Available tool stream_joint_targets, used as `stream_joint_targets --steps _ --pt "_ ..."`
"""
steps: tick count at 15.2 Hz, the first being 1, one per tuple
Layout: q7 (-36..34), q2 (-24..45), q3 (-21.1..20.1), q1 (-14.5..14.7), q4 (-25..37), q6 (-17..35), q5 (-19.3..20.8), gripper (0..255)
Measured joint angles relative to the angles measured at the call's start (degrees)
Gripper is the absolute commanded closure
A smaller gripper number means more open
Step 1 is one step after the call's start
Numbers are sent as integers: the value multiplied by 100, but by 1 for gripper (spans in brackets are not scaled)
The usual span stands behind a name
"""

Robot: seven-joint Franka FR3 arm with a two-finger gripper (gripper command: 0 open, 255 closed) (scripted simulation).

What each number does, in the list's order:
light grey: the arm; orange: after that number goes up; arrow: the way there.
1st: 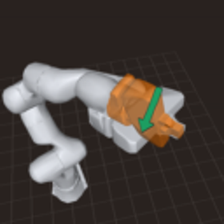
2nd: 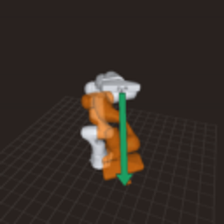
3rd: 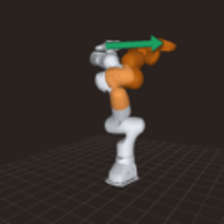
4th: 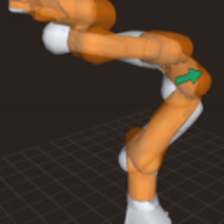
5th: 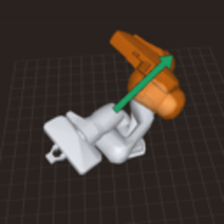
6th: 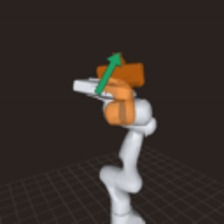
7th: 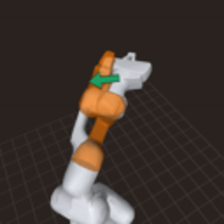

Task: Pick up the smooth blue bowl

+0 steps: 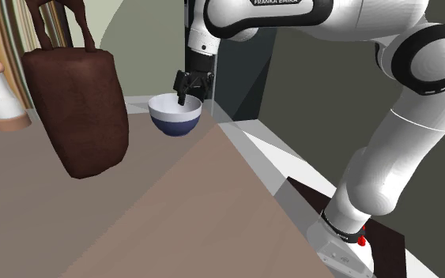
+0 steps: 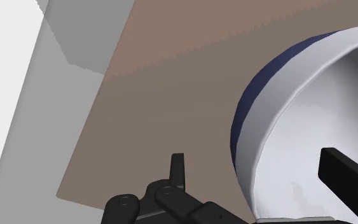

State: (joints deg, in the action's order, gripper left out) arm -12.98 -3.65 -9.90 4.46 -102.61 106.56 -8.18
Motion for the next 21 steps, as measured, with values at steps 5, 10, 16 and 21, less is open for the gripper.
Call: stream_joint_targets --steps 5,10,16,21 --pt "38 -9 4 -4 -204 194 -11 255" --pt "39 -15 5 -4 -201 205 -16 255" --pt "22 -5 8 -7 -43 39 -4 255" --pt "-23 29 14 -13 370 -340 15 255"
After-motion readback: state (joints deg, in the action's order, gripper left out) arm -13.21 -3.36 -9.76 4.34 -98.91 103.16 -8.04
